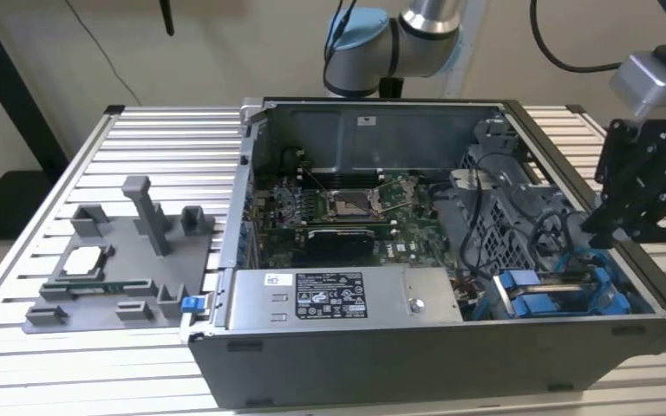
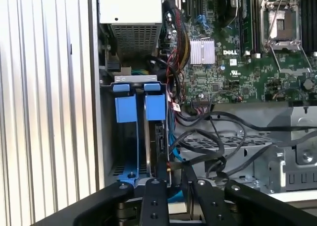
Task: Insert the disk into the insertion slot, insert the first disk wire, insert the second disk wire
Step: 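Insert the first disk wire, then insert the second disk wire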
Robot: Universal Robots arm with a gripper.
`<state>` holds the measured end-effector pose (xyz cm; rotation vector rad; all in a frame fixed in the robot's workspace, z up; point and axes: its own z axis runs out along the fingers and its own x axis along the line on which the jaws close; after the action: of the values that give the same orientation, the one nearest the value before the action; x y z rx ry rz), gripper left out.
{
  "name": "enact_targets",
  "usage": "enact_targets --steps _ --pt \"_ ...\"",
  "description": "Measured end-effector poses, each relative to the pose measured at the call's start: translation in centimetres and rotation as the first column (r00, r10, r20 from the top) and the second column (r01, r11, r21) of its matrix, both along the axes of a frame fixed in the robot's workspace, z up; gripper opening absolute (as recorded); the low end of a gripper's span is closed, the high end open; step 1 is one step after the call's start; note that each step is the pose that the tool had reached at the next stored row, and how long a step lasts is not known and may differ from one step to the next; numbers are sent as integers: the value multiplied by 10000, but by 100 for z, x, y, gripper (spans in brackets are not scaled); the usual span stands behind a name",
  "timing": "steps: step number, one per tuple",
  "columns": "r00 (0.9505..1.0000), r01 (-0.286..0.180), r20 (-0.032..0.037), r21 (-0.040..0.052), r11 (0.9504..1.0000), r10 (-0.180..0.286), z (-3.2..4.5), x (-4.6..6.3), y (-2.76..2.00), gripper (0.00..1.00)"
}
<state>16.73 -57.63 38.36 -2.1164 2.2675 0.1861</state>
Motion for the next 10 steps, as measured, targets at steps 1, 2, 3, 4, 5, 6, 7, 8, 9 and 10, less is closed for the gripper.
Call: enact_targets --steps 1,2,3,4,5,6,7,8,9,10 --pt "10000 0 0 -1 10000 0 28 0 6 100" --pt "10000 0 3 1 10000 0 41 0 13 100" --pt "10000 0 6 4 10000 0 44 0 19 100" --pt "10000 -2 11 1 10000 2 48 2 24 100" --pt "10000 -2 13 1 10000 2 48 9 31 100" --pt "10000 -1 16 3 10000 1 48 22 38 100" --pt "10000 0 17 4 10000 0 48 37 48 100" --pt "10000 -1 19 3 10000 1 49 54 60 100" --pt "10000 -1 19 2 10000 1 49 72 74 100" --pt "10000 0 20 3 10000 0 49 88 87 100"
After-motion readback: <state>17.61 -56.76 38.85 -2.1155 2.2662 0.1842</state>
